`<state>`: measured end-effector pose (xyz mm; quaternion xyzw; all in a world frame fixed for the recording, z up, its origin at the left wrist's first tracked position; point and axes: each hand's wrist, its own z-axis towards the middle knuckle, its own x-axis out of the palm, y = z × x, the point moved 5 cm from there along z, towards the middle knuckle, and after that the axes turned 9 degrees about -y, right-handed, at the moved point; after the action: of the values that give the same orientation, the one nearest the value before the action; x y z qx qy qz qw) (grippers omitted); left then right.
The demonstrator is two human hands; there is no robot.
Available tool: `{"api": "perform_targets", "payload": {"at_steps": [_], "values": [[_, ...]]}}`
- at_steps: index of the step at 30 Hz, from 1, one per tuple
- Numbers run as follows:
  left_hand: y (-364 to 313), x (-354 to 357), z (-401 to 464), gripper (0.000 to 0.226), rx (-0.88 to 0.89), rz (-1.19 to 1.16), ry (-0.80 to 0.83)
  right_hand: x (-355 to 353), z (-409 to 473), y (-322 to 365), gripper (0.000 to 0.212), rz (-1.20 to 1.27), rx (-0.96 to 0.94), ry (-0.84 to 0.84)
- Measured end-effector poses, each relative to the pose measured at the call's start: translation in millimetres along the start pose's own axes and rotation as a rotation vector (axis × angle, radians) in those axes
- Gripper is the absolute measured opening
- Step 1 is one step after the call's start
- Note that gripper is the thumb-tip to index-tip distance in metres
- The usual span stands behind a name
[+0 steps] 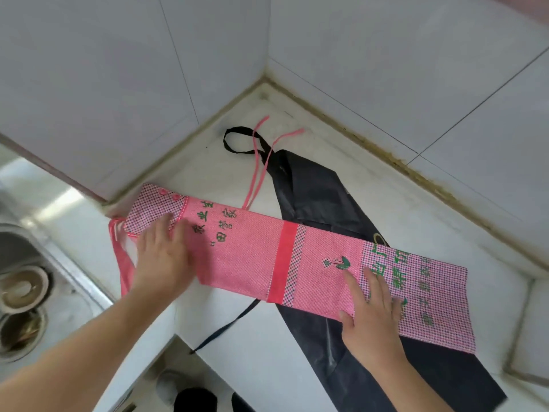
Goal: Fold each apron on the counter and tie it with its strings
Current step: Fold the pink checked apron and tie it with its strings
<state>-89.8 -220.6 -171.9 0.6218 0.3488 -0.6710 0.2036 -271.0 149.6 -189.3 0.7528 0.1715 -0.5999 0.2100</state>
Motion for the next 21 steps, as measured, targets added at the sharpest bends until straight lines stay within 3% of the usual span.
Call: {"api": "perform_targets", "payload": {"at_steps": [2,4,6,8,11,14,16,18,21], "values": [[-39,2,-12,0.063,0.273,-0.09,-0.007,-5,-2,22,0.08,0.09,-0.082,-0.028],[-81,16,-34,0.061,0.472,-0.145,0.087,1,-8,37,0.072,0.118,-0.168,0.025],[-107,39,-57,0.06,0.49,-0.106,0.243,5,-12,39,0.07,0.102,-0.142,0.037],[-115,58,-74,0.064,0.447,0.003,0.28,-1,-15,31,0.059,0.14,-0.008,-0.036],[-120,75,-86,0.066,0.467,0.117,0.278,-21,-35,3,0.014,0.305,0.36,-0.162],[-116,74,-83,0.068,0.427,0.18,0.303,-15,-51,-31,0.016,0.919,1.059,-0.058],[-117,73,-82,0.068,0.383,0.186,0.324,-13,-55,-42,0.019,1.388,1.383,-0.024],[-120,71,-82,0.064,0.339,0.176,0.312,-15,-55,-57,0.028,1.56,1.504,-0.109],[-126,72,-80,0.062,0.28,0.172,0.311,-16,-54,-82,0.021,1.485,1.565,-0.253]]}}
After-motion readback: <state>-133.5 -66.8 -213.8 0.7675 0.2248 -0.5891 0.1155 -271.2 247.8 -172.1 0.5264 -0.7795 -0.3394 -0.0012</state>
